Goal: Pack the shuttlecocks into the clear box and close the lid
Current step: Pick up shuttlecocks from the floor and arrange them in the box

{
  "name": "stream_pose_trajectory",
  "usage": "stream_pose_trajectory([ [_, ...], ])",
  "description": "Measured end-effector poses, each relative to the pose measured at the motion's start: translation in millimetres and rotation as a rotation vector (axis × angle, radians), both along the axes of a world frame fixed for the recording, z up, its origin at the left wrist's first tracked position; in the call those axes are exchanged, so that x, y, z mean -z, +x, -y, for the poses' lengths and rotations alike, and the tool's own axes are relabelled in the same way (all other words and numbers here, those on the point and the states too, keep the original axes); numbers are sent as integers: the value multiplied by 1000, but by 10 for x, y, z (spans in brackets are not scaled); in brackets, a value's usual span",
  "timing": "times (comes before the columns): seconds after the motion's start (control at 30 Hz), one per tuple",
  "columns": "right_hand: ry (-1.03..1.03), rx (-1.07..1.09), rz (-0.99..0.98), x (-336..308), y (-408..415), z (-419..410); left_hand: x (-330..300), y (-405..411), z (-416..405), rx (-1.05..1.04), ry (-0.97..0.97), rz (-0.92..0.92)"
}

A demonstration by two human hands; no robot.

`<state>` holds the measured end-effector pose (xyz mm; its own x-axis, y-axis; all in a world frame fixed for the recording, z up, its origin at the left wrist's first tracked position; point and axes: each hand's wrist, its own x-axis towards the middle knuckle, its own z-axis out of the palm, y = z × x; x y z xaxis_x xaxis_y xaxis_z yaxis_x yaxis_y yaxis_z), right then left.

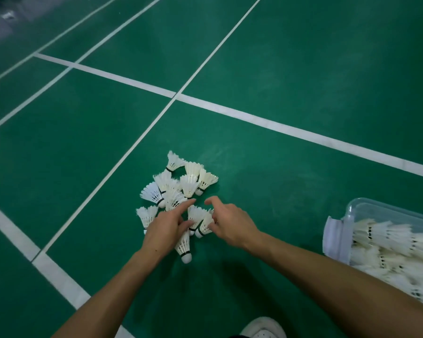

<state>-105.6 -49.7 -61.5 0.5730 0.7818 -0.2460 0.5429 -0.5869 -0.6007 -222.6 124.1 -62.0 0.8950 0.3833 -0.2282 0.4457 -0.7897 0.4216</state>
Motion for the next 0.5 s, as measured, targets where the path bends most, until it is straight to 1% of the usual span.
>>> stream_pose_trajectory([
  [0.17, 3, 52, 2, -225, 54, 378, -49, 270, 79, 73, 68, -145],
  [0.23, 46, 95, 5, -360, 51, 629, -116, 304, 138, 60, 2, -151],
  [0.3, 120, 163, -7, -522, 21, 931, -240, 312, 279, 43, -112, -96],
  [0.4, 259, 289, -34, -778, -29, 1455, -541, 347, 652, 80, -249, 23],
  [0.5, 380, 481, -70, -976, -103, 2040, -929, 477, 1176, 124, -398, 118],
])
